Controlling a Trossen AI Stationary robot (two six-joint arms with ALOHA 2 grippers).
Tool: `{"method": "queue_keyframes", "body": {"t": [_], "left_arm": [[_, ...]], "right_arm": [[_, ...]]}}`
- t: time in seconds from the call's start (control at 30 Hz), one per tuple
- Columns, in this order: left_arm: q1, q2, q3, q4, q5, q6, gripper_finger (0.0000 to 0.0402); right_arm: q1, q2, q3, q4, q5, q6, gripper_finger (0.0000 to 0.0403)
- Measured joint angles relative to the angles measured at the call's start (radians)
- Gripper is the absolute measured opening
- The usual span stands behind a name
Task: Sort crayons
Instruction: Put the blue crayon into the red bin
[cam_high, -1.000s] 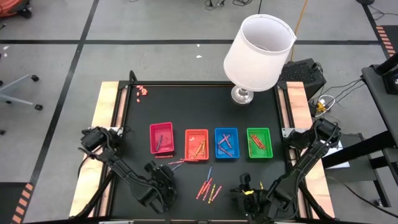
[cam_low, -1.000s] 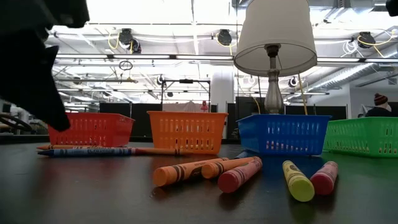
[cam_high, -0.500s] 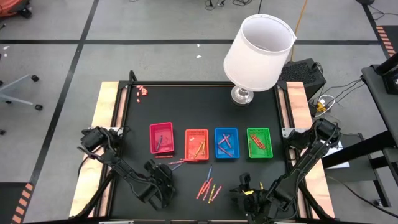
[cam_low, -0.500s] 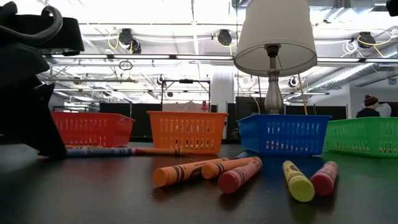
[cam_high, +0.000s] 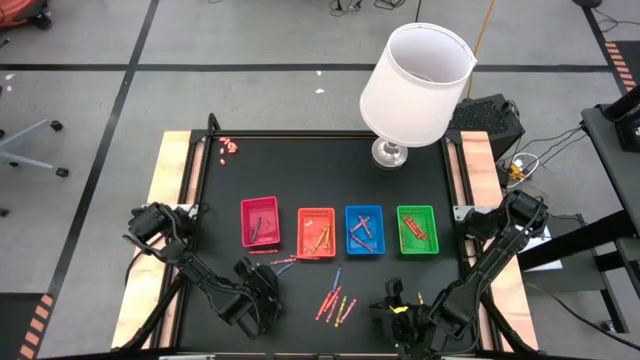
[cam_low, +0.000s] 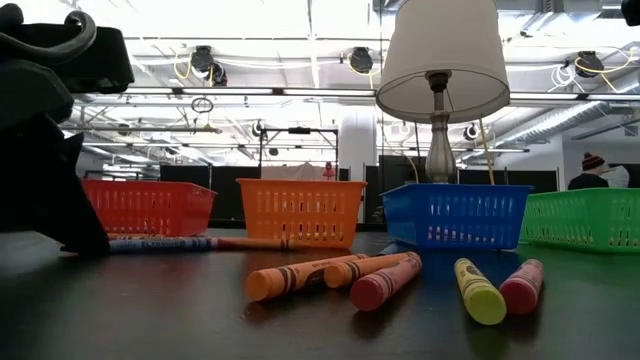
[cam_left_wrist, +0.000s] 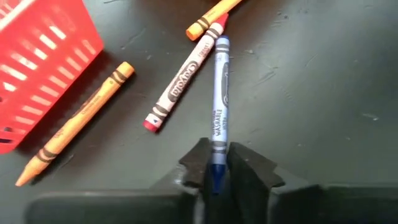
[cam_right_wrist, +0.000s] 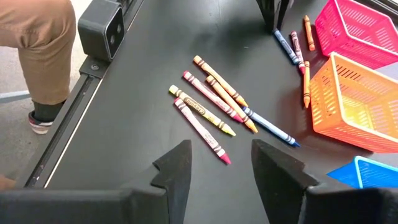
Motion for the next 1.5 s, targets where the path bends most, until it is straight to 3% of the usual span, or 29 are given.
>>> {"method": "queue_keyframes", "body": {"t": [0.13,0.4,0.67,0.9,1.1,1.27,1.5], "left_arm": [[0.000,0.000,0.000,-0.004,0.004,0.001,0.0011],[-0.004,0.004,0.027,-0.017,0.006,0.038,0.0014],[-0.021,0.005,0.157,-0.071,0.023,0.190,0.0004],[-0.024,0.003,0.356,-0.368,-0.009,0.228,0.0001],[-0.021,0.000,0.496,-0.682,-0.089,0.132,0.0000],[-0.017,0.000,0.472,-0.679,-0.092,0.030,0.0001],[-0.022,0.011,0.269,-0.452,-0.021,0.041,0.0015]], "right_arm": [[0.000,0.000,0.000,0.000,0.001,0.000,0.0150],[0.000,0.000,0.000,0.000,0.002,-0.003,0.0150],[0.000,0.000,0.000,0.000,0.003,-0.003,0.0150],[0.000,0.000,0.000,0.000,0.003,-0.001,0.0150],[0.000,0.000,0.000,0.000,0.003,-0.002,0.0150],[0.000,0.000,0.000,0.000,0.003,-0.003,0.0150],[0.001,0.000,0.000,0.000,0.002,0.000,0.0150]]}}
